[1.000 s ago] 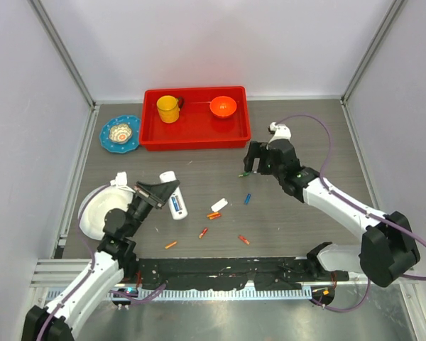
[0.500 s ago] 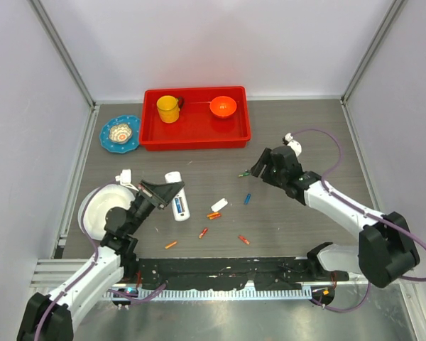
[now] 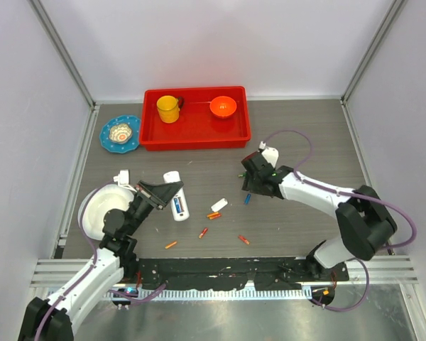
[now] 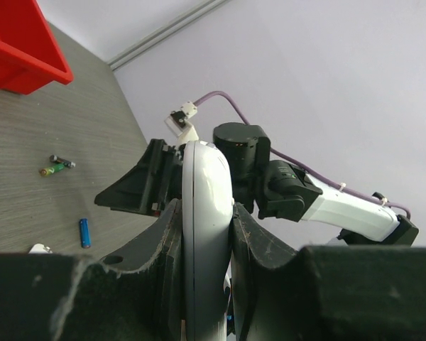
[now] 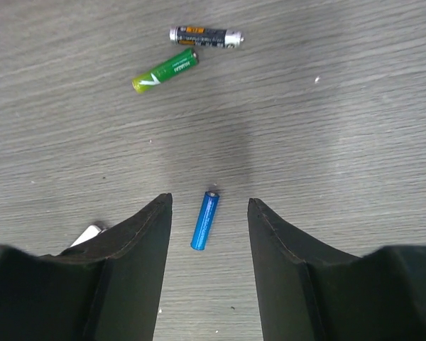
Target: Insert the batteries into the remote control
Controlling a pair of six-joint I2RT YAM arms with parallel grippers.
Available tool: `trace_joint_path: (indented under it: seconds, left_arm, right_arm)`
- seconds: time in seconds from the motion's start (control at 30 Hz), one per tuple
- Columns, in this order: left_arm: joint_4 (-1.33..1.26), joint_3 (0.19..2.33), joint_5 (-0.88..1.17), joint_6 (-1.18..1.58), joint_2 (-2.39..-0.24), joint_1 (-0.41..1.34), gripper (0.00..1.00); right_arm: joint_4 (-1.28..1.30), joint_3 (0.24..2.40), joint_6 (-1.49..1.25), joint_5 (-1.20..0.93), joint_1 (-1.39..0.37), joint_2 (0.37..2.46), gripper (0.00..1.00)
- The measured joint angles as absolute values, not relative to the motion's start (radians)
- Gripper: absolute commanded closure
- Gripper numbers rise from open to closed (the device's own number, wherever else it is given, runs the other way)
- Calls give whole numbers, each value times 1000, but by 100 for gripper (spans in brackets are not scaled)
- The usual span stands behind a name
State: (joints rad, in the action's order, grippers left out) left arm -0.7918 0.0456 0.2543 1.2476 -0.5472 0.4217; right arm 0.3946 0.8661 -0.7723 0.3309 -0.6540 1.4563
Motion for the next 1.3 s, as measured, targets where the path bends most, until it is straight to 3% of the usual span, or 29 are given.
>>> trace_joint_path:
  seconds: [0.23, 0.9, 1.13, 1.3]
  left_arm:
    - [-788, 46, 253, 1249, -533, 430, 100]
    - [-727, 46, 227, 1249, -458, 432, 100]
    - [-720, 46, 227, 1249, -452, 432, 100]
    - [-712, 46, 227, 1250, -442, 432, 100]
  right_arm:
    - [434, 895, -813, 385, -690, 1583, 51]
    - [447, 897, -848, 410, -722, 1630, 55]
    - [450, 898, -870, 410, -729, 1630, 47]
    - [468, 899, -900, 411, -749, 1627, 47]
